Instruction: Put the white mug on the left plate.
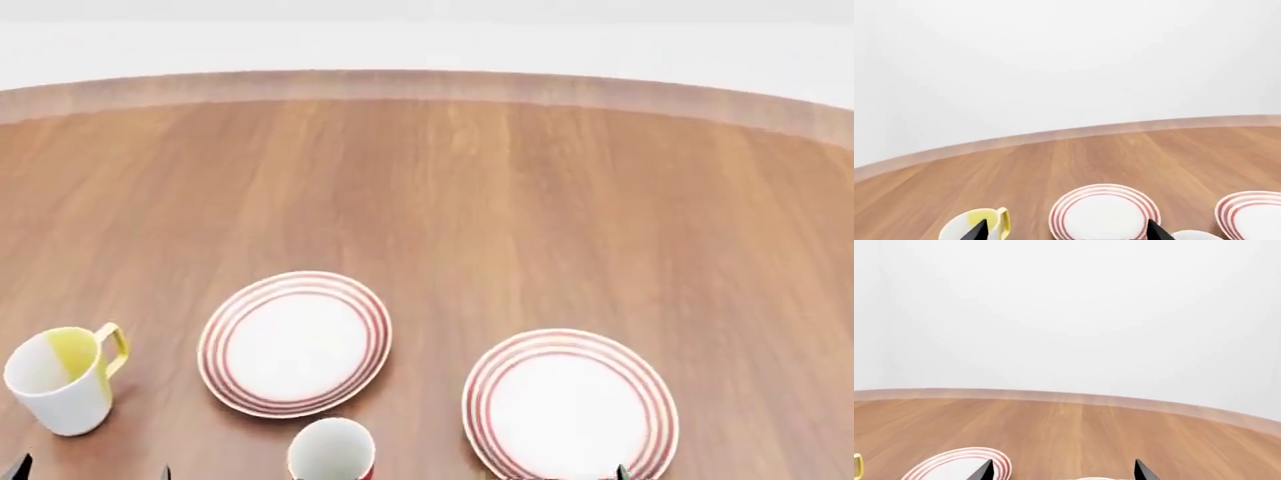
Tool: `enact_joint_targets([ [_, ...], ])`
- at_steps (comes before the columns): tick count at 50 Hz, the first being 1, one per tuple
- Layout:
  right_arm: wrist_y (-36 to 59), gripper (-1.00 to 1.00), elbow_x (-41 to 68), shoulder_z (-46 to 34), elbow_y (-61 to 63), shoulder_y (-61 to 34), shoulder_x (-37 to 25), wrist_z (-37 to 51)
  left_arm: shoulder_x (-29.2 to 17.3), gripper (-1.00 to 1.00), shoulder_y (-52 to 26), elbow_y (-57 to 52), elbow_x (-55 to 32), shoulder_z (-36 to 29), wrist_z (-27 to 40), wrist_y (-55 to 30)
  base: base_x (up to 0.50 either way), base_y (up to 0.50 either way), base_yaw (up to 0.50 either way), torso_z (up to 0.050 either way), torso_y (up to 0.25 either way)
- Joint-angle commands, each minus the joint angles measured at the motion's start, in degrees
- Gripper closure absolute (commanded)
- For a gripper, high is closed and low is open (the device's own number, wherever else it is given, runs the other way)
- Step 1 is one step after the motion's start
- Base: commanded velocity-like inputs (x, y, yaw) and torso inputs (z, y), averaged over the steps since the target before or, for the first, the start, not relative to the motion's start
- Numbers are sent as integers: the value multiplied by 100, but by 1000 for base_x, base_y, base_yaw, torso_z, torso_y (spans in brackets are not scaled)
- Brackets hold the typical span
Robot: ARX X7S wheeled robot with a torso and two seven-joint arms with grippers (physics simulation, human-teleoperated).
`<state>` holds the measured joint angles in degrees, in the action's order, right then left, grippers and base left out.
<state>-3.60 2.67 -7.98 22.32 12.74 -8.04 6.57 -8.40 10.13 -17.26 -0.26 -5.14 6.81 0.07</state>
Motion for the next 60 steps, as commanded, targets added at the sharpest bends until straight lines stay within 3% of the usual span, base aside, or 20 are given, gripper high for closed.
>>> enact_joint_targets([
  [1,-5,-100,33,-72,-46,-34,-64,56,-57,-100,19,-32,-23,-66,62,2,500,0,0,0,0],
  [15,-11,-100,93,-147,-223,-130,-143,79,-102,-100,-16,56,-22,-204,99,56,500,0,0,0,1],
  [27,37,-100,68,-248,-299,-206,-179,125,-137,-100,-105,182,-142,-262,88,88,0,0,0,0,0],
  [30,38,-100,74,-277,-377,-261,-180,124,-305,-100,-76,183,-473,-346,-285,45,0,0,0,0,0],
  [39,23,-100,141,-299,-562,-366,-198,130,-1074,-100,552,-204,-740,-305,-989,824,0,0,0,0,0],
  [41,8,-100,192,-283,-600,-380,-210,122,-1105,-100,630,449,-809,-316,-1236,1610,0,0,0,0,0],
  [48,-46,-100,324,-261,-634,-387,-249,101,-1436,-100,1156,278,-855,-45,-1321,2158,0,0,0,0,0],
  [56,-3,-100,319,-298,-643,-403,-271,146,-1892,-100,1820,-159,-1733,256,-1722,2732,0,0,0,0,0],
  [60,-17,-100,336,-303,-615,-377,-296,157,-1906,-100,1962,68,-1678,259,-1875,3043,0,0,0,0,0],
])
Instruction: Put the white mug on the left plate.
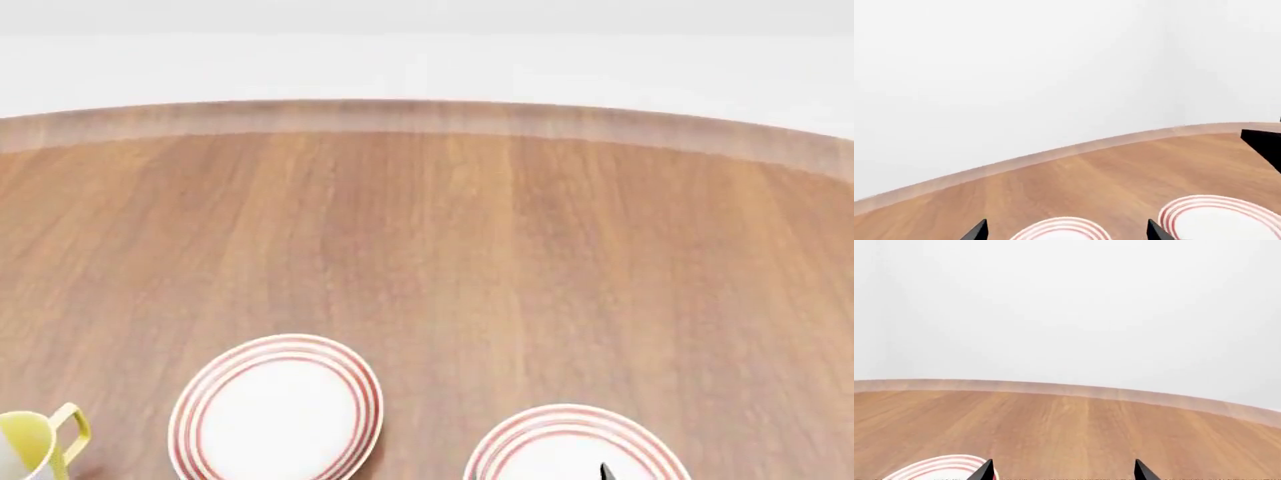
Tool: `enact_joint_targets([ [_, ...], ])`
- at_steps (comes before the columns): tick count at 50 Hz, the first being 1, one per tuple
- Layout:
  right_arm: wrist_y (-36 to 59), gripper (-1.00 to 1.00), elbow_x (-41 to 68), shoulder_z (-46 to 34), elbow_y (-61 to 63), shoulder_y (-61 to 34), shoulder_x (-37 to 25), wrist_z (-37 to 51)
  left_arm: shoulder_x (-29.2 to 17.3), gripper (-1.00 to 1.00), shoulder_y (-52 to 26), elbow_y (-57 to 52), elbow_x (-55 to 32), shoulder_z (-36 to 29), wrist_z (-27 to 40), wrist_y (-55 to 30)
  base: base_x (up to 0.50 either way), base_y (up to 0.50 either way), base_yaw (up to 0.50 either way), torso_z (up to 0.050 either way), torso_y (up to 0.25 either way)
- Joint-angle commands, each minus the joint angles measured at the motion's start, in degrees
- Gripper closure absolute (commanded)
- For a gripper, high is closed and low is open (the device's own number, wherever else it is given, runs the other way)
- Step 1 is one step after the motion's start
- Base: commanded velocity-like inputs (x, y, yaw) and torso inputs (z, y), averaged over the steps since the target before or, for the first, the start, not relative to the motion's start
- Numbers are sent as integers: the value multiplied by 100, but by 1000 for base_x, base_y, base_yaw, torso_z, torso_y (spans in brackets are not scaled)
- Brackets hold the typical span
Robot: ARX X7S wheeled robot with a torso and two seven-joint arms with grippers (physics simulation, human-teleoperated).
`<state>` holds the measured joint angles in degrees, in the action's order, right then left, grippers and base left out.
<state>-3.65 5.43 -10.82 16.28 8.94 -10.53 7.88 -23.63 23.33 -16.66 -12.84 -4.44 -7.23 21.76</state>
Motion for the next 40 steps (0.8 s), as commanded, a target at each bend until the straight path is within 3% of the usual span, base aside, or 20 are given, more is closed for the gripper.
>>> enact_joint_targets([
  [1,-7,-100,70,-14,8,12,-52,34,-368,-100,665,66,-385,187,-487,939,0,0,0,0,0],
  [16,-19,-100,109,-77,-23,-26,-96,66,-614,-100,1507,328,-171,280,-833,1676,0,0,0,0,0],
  [40,-36,-100,111,-144,-111,-79,-155,168,-637,-100,2146,375,-318,706,-831,2275,0,0,0,0,0],
])
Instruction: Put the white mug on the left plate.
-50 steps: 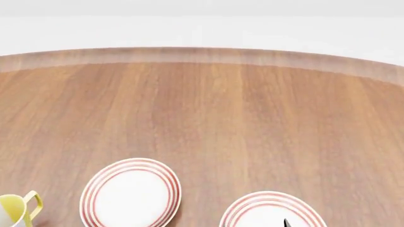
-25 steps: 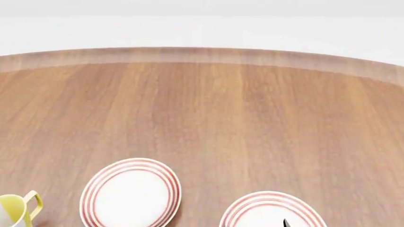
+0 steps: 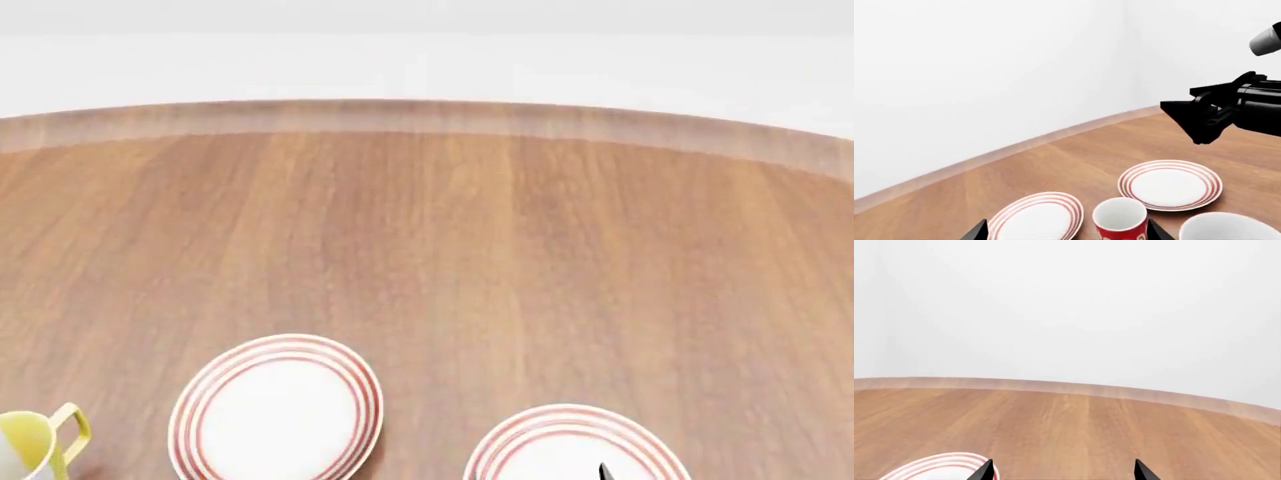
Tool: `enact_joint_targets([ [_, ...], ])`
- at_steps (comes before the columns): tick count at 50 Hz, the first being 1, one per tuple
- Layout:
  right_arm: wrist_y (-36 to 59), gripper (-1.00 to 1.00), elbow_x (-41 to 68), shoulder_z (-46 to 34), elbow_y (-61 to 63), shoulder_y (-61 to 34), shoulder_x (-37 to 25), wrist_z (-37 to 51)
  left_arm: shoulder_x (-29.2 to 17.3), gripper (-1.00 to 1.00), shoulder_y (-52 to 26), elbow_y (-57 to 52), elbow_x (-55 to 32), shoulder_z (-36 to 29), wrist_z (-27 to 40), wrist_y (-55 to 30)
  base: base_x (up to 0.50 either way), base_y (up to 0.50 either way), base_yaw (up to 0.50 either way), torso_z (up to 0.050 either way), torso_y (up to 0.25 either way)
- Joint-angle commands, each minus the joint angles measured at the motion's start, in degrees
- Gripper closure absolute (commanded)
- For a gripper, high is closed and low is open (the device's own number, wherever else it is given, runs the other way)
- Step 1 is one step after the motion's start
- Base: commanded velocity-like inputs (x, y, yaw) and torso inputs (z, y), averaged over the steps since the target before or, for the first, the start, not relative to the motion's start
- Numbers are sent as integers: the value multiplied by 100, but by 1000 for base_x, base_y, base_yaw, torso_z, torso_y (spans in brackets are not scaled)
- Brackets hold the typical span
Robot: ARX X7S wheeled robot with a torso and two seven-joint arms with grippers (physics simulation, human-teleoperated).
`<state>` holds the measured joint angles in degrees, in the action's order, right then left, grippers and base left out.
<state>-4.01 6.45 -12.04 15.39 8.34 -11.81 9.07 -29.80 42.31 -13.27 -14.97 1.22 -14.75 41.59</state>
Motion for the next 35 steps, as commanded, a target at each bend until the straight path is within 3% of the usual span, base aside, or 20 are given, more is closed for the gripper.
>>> enact_joint_targets([
  [1,-12,-100,12,-15,-32,-18,-31,55,-26,-100,263,69,-173,114,-179,363,0,0,0,0,0],
  [4,13,-100,18,-31,21,0,-48,84,279,-100,268,59,-455,344,-897,339,0,0,0,0,0],
  [7,14,-100,33,-43,8,-13,-66,103,1446,-100,266,-204,-592,1353,-2542,-176,0,0,0,0,0],
  [12,31,-100,15,-80,0,-28,-86,156,1987,-100,257,-421,-668,1810,-3328,-480,0,0,0,0,0],
  [24,-3,-100,30,-123,-32,-41,-150,244,2595,-100,227,-382,-353,2118,-4132,-408,0,0,0,0,0],
  [30,24,-100,37,-167,-22,-54,-171,264,2741,-100,16,153,276,2139,-4184,-80,0,0,0,0,0],
  [31,52,-100,51,-178,-8,-53,-186,248,2714,-100,-439,988,970,1943,-4291,265,0,0,0,0,0],
  [35,44,-100,59,-193,-5,-55,-202,266,2670,-100,-431,1029,968,1898,-4237,302,0,0,0,0,0],
])
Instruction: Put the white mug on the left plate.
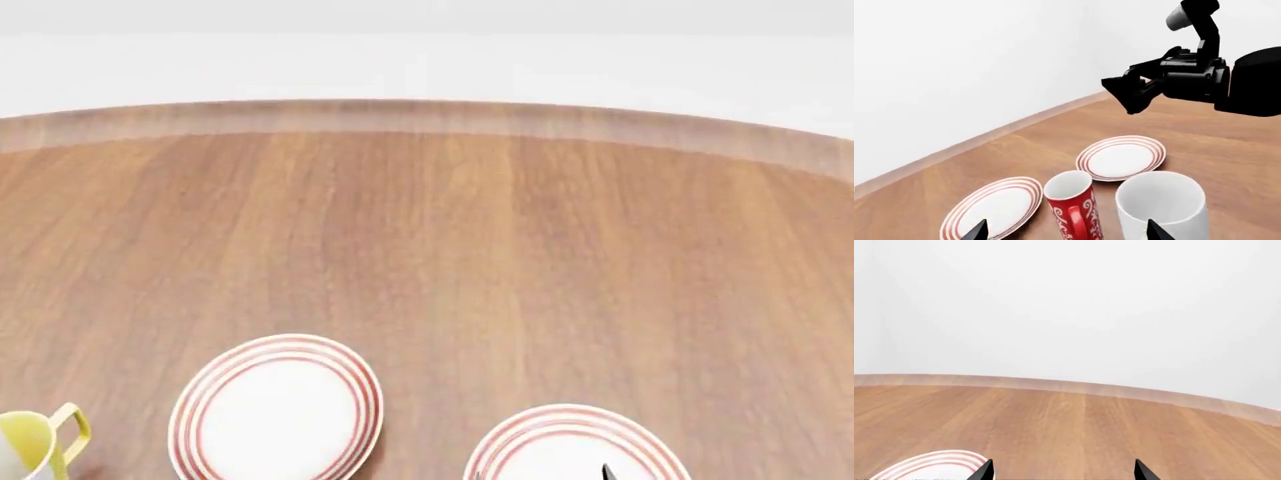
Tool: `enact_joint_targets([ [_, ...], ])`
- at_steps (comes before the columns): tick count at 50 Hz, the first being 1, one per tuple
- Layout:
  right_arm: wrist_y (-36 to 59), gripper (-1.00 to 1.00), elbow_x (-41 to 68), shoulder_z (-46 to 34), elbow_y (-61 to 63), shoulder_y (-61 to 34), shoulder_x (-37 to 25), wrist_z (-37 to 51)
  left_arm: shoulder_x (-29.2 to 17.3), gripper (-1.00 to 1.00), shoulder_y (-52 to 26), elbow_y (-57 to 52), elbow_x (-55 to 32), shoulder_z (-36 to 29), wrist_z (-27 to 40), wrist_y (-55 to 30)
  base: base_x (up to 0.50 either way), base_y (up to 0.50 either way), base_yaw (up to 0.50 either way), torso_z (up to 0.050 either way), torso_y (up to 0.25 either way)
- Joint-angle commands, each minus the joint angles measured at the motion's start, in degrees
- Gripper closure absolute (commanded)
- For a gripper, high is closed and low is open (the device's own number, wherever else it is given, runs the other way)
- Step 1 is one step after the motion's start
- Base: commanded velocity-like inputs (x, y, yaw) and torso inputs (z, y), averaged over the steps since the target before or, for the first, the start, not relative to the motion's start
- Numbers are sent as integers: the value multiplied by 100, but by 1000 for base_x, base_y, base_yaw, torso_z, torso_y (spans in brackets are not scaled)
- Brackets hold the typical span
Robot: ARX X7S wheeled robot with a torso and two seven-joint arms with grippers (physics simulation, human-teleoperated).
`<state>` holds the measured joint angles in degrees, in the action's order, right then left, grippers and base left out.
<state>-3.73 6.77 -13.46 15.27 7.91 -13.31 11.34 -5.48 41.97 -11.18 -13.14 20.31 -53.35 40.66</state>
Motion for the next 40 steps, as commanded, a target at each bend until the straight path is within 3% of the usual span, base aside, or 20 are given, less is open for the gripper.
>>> enact_joint_targets([
  [1,21,-100,29,-54,11,-14,-55,47,228,-100,-393,824,784,-19,-363,401,0,0,0,0,0],
  [40,-6,-100,95,-162,-37,-66,-149,149,38,-100,-913,1606,1534,-396,148,620,0,0,0,0,0],
])
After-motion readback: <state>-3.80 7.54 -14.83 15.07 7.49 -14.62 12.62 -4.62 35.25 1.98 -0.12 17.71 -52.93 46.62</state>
